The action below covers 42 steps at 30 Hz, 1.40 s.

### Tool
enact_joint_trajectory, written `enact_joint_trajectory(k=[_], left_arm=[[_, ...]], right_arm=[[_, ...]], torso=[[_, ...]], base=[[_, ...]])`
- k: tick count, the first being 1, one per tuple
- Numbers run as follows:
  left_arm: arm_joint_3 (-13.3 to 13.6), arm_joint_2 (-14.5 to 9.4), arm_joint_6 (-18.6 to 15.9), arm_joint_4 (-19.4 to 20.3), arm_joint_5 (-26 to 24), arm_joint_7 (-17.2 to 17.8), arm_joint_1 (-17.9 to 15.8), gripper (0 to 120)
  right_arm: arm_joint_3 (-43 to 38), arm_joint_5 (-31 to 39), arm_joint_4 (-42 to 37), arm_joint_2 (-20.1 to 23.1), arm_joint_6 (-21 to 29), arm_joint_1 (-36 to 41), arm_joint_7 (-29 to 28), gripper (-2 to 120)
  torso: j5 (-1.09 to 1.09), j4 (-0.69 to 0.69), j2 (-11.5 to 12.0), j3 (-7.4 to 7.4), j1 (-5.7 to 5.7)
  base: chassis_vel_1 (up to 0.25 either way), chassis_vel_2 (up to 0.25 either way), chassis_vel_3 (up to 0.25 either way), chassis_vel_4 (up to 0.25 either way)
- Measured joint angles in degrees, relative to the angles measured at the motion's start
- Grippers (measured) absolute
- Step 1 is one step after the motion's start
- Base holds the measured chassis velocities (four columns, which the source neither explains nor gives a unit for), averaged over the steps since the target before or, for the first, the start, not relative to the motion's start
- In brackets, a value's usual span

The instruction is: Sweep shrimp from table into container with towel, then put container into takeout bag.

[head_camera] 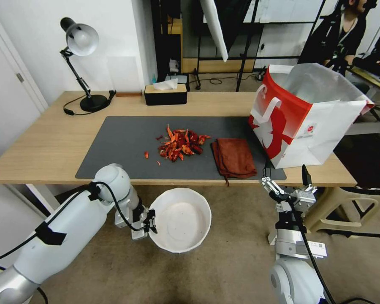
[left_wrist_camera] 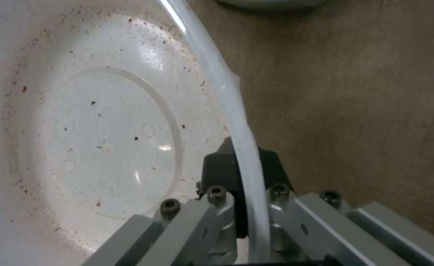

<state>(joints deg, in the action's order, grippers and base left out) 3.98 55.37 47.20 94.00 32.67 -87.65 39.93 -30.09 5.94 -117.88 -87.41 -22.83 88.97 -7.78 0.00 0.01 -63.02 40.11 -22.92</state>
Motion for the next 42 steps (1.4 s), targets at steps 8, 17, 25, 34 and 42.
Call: enact_joint_trajectory(k=[8, 17, 25, 34, 42], left_arm=[[1.29, 1.15, -0.03, -0.6, 0.15, 0.0, -1.21, 0], [1.76, 1.26, -0.05, -0.63, -0.52, 0.0, -2.89, 0], [3.71, 2.65, -0.06, -2.31, -0.81, 0.0, -5.1, 0], [6.24, 5.67, -0.06, -4.84, -0.93, 0.0, -7.95, 0], [6.19, 5.81, -0.07, -6.07, -0.74, 0.0, -8.3, 0]], right_arm=[[0.9, -0.55, -0.93, 0.42, 3.64, -1.38, -1.59, 100], [3.9, 2.14, -2.97, 4.71, 10.87, -4.67, -5.26, 100], [5.03, 8.64, -3.17, 10.15, 17.44, -9.18, -8.98, 100], [5.45, 13.77, -1.96, 15.24, 22.87, -13.44, -11.75, 100], [8.54, 17.13, 1.47, 17.55, 24.32, -17.46, -12.87, 100]], torso=[[0.0, 0.0, 0.0, 0.0, 0.0], [0.0, 0.0, 0.0, 0.0, 0.0], [0.01, 0.0, 0.0, 0.0, 0.0], [0.0, -0.03, 0.0, 0.01, 0.0], [0.0, -0.01, 0.0, 0.0, 0.0]], base=[[0.0, 0.0, 0.0, 0.0], [0.0, 0.0, 0.0, 0.0], [0.0, 0.0, 0.0, 0.0], [0.0, 0.0, 0.0, 0.0], [0.0, 0.0, 0.0, 0.0]])
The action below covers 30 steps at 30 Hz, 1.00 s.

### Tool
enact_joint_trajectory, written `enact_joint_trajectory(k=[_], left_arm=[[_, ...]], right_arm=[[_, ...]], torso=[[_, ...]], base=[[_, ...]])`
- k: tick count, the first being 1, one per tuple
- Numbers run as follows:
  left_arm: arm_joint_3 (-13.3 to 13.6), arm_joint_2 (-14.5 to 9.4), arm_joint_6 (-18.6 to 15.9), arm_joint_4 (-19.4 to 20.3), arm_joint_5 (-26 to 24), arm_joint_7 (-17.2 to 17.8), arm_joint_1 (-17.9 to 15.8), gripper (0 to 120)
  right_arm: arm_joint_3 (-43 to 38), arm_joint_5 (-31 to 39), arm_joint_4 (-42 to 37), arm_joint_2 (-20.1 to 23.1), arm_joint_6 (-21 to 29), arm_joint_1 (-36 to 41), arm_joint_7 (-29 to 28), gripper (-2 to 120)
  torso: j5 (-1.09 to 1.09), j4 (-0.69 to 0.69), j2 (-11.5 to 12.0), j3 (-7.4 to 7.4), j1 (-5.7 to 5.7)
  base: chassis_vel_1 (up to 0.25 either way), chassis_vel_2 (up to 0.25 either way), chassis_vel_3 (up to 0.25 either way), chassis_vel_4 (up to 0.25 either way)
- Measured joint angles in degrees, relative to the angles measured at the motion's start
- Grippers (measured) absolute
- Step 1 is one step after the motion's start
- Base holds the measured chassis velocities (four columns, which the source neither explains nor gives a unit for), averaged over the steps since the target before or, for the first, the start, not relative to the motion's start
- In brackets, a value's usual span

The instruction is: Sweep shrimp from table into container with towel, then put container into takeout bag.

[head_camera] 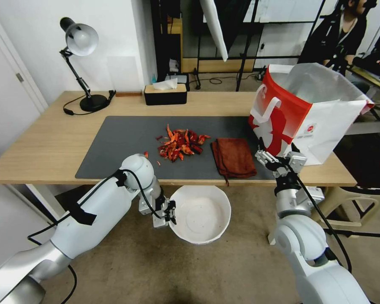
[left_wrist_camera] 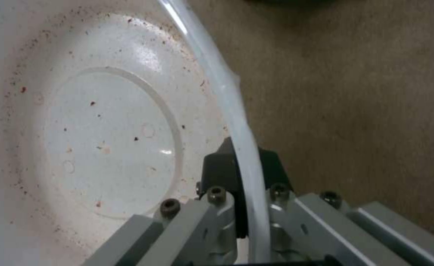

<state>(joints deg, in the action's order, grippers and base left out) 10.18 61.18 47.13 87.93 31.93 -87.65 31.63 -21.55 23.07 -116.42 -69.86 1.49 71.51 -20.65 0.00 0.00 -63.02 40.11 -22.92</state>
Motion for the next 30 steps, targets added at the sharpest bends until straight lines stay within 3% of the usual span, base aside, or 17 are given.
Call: enact_joint_trajectory(k=[17, 30], left_arm=[[-2.88, -3.84, 0.0, 2.43, -0.64, 0.0, 2.36, 0], [-4.54, -5.05, 0.0, 3.82, -0.89, 0.0, 4.45, 0]], right_arm=[[8.36, 5.09, 4.77, 2.02, 3.97, -9.98, -1.02, 100], [13.92, 10.48, 8.39, 3.54, 10.91, -15.78, -6.91, 100]], torso=[[-0.01, 0.01, 0.0, -0.01, 0.0], [0.0, 0.0, 0.0, -0.01, 0.0]], base=[[0.0, 0.0, 0.0, 0.0], [0.0, 0.0, 0.0, 0.0]])
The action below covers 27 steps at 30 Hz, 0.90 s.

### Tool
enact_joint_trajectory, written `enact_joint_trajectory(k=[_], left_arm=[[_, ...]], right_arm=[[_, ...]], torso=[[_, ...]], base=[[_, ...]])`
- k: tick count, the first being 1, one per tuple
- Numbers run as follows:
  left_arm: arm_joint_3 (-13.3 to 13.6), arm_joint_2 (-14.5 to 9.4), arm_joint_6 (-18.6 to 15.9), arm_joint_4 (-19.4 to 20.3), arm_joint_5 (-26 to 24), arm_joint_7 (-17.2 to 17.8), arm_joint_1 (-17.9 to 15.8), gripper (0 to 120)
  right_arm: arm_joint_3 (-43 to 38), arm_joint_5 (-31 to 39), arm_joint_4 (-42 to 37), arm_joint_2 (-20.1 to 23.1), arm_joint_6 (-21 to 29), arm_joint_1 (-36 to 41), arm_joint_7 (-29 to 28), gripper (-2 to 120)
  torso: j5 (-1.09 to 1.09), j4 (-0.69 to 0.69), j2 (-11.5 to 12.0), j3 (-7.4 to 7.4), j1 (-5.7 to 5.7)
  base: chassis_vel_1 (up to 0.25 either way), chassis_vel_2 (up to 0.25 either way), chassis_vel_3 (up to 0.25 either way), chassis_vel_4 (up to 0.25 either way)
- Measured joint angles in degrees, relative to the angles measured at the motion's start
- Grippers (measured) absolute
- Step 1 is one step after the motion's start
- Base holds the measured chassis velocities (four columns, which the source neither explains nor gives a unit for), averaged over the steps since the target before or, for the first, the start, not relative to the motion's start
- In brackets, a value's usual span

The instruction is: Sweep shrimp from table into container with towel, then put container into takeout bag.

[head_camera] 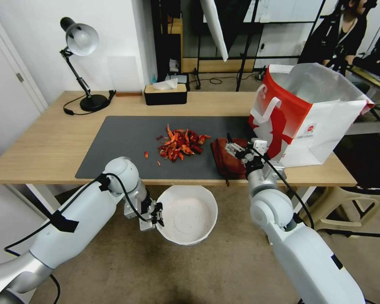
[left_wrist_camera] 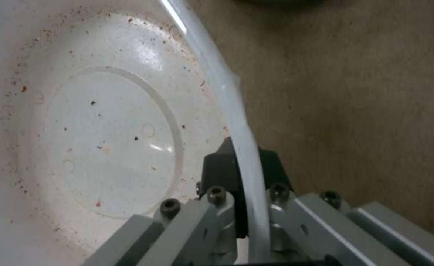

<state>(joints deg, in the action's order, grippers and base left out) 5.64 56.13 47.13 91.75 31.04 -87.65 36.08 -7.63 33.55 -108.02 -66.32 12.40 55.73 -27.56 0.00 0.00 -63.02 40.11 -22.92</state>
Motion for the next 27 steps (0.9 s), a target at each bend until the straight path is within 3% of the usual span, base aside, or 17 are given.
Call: enact_joint_trajectory(k=[9, 27], left_arm=[[-0.08, -0.02, 0.0, 0.09, -0.14, 0.0, -0.19, 0], [-0.09, 0.08, 0.0, -0.2, -0.22, 0.0, -0.12, 0]], right_arm=[[2.77, 2.31, 2.38, 0.76, 4.26, -1.65, -2.18, 100], [4.15, 3.93, 4.93, 0.27, 5.92, -3.1, -3.52, 100]], torso=[[-0.01, 0.0, 0.0, 0.0, 0.0], [0.0, 0.0, 0.0, 0.0, 0.0]], base=[[0.0, 0.0, 0.0, 0.0], [0.0, 0.0, 0.0, 0.0]])
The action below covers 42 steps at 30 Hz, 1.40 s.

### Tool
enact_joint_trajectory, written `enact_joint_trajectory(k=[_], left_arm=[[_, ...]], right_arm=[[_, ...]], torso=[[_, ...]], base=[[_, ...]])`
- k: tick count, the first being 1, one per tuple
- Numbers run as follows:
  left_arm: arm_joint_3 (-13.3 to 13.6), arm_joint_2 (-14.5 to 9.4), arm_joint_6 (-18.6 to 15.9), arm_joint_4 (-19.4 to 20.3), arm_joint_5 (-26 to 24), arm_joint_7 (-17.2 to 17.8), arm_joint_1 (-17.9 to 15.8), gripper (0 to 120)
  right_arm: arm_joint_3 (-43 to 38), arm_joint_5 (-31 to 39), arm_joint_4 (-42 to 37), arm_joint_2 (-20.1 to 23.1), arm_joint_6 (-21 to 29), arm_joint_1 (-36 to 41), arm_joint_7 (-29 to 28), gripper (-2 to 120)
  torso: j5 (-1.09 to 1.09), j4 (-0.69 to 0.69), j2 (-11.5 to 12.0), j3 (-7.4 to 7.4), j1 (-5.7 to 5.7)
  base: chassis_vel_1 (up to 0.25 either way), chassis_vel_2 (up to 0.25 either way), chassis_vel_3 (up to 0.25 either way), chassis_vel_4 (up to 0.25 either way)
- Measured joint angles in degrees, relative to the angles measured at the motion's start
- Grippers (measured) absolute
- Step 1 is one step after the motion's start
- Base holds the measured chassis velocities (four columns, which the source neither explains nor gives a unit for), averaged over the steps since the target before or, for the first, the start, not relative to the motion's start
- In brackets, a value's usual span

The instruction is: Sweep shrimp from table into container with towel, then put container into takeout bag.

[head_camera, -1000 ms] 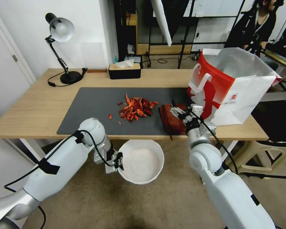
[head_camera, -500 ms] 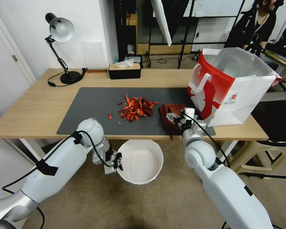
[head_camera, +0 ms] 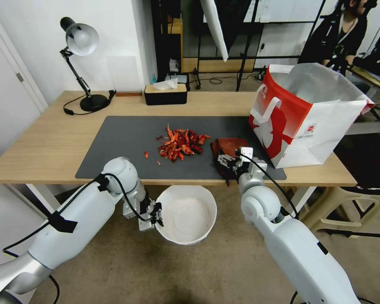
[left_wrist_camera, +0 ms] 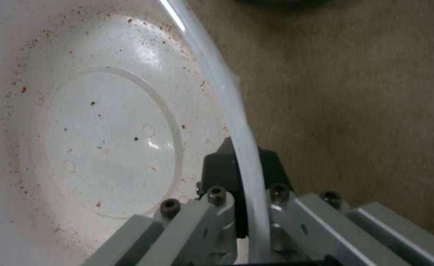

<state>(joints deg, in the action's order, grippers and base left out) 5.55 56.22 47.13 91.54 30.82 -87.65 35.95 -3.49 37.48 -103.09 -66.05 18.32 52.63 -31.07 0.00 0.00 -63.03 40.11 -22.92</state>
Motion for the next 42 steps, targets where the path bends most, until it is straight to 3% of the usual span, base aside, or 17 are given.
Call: enact_joint_trajectory(k=[26, 39, 42], left_arm=[[-1.0, 0.63, 0.0, -0.75, -0.43, 0.02, 0.8, 0], [-1.02, 0.7, 0.0, -0.99, -0.83, 0.02, 0.0, 0], [-1.03, 0.87, 0.0, -1.05, -0.89, 0.01, 0.07, 0]], right_arm=[[0.48, -1.06, -0.19, 0.01, 2.0, 1.42, -1.48, 99], [0.51, -1.07, -0.45, 0.26, 2.74, 1.59, -1.61, 56], [0.54, -1.02, -0.52, 0.44, 2.84, 1.6, -1.61, 39]], torso=[[0.0, 0.0, 0.0, 0.0, 0.01], [0.0, 0.0, 0.0, -0.01, 0.01], [0.0, 0.0, 0.0, -0.01, 0.01]], base=[[0.0, 0.0, 0.0, 0.0], [0.0, 0.0, 0.0, 0.0], [0.0, 0.0, 0.0, 0.0]])
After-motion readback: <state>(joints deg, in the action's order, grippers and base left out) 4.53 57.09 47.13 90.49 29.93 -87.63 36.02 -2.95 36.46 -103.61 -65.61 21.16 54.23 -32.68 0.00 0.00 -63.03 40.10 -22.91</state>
